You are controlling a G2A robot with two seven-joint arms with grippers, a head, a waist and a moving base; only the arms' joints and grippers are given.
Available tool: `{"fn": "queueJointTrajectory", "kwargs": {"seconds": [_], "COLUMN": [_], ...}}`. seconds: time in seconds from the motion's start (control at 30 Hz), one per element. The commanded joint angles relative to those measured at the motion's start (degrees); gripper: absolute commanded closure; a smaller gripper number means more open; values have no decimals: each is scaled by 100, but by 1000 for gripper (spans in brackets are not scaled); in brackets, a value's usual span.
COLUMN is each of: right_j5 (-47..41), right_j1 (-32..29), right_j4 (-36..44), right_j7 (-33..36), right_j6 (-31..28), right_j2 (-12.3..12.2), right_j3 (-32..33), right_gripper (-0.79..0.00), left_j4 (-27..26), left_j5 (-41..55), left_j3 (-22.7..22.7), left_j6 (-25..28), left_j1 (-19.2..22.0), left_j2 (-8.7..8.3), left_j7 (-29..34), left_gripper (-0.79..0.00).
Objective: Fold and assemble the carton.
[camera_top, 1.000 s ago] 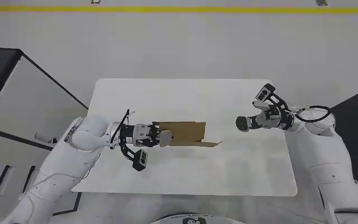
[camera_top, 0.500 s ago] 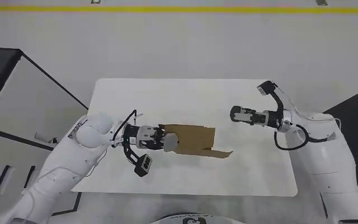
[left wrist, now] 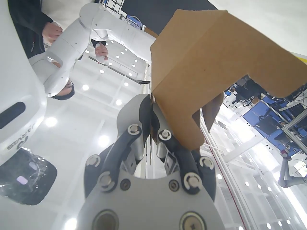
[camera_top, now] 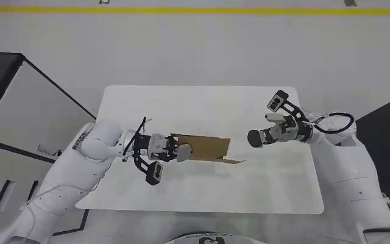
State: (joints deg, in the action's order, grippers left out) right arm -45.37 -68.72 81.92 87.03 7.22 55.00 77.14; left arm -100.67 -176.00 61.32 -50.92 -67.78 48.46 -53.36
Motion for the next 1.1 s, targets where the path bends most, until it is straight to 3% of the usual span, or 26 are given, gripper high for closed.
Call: {"fn": "queueJointTrajectory", "kwargs": {"seconds": [0.0,0.3,0.6,1.07], "right_j5": [4,-653,-1242,-1904], "right_j1": [-3,-28,26,160], "right_j4": [3,-100,-275,-166], "right_j7": [-3,-239,-498,-685], "right_j6": [-10,777,1501,1688], "right_j2": [0,89,170,66], "right_j3": [2,-395,-781,-1594], "right_gripper": [-785,-785,-785,-785], "left_j4": [-1,-221,-441,-516], "left_j5": [0,0,0,0], "left_j3": [-1,-3,-29,7], "left_j6": [-1,-41,-28,31], "left_j1": [-1,6,72,124], "left_j2": [1,-31,-174,-346], "left_j7": [1,41,27,-32], "left_gripper": [0,0,0,0]}}
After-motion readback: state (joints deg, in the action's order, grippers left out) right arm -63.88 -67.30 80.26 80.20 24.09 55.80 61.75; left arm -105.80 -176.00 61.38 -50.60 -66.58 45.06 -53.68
